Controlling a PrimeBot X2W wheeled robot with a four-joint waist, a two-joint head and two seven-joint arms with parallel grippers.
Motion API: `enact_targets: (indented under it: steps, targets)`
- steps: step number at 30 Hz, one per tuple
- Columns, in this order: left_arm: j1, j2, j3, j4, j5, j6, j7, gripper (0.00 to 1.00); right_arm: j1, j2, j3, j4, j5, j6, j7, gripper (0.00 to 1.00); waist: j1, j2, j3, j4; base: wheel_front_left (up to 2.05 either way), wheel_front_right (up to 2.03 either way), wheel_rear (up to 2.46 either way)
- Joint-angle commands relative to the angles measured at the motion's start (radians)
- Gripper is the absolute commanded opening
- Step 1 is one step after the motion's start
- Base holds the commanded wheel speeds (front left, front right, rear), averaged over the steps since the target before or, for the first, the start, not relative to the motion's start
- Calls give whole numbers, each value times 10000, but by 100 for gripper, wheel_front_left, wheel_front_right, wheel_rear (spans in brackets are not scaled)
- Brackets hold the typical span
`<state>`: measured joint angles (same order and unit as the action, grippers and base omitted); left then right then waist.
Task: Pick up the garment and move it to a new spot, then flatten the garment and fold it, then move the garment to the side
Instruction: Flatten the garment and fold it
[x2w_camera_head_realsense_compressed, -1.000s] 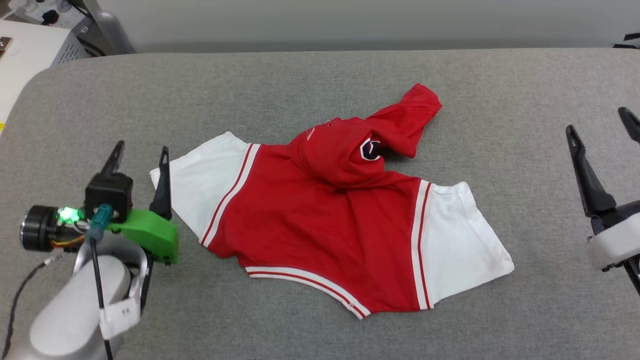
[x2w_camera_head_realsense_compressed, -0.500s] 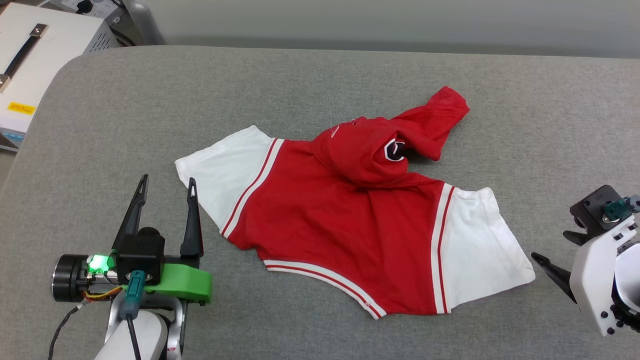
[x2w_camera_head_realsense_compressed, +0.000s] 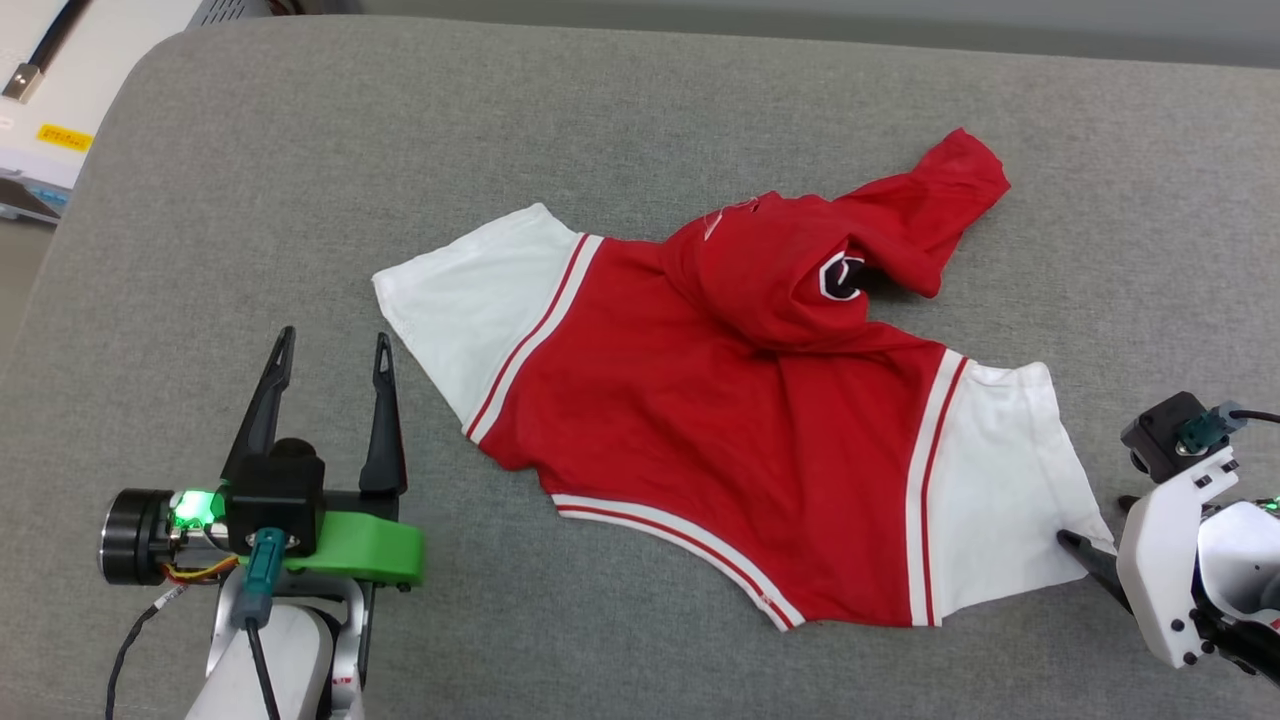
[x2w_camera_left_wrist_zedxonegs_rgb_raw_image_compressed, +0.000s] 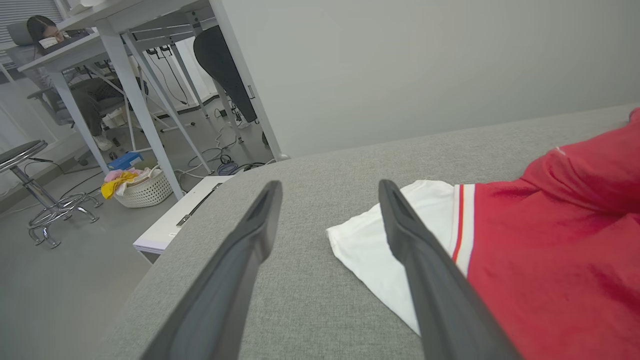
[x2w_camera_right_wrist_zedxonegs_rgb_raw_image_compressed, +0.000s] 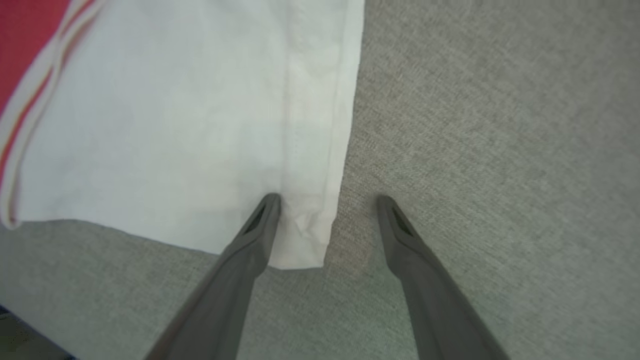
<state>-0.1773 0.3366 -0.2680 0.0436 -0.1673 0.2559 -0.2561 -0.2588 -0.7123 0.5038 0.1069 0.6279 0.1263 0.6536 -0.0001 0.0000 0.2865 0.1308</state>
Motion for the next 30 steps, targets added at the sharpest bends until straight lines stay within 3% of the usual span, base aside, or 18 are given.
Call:
enact_targets:
  steps: [1,5,6,7,14,20,23,27,30]
  targets:
    - [-124,-76,129,26,97,-84,-56,100,176,326,593,338,118,44,-22,100,1,0,126,67,0,0,0]
    - [-122,-144,457,113,209,-290,-57,100,176,484,1318,670,329,44,-436,100,1,0,132,-78,0,0,0]
    - [-139,-142,517,145,233,-351,-57,100,125,485,1427,694,346,44,-584,40,1,0,114,-125,0,0,0]
    - [-181,-135,588,172,262,-429,-57,100,34,474,1478,734,337,44,-830,0,1,0,83,-184,0,0,0]
    - [-733,161,1043,335,278,-1206,-57,100,-473,202,836,830,435,44,-2274,0,1,0,-316,-560,0,0,0]
    - [-1700,717,1239,593,168,-2193,-57,100,-272,-139,-369,689,454,44,-2657,0,1,0,-597,-820,0,0,0]
    - [-2370,1041,1051,1090,33,-2891,67,100,-27,-160,-974,620,357,44,-2732,0,1,0,-614,-929,0,0,0]
    - [-3370,1440,509,1478,-232,-3592,1036,100,258,-48,-1475,384,224,44,-2695,0,1,0,-556,-1079,0,0,0]
    - [-3896,1702,-102,1723,-953,-3811,2619,100,406,33,-1689,214,99,44,-2636,0,1,0,-507,-1184,0,0,0]
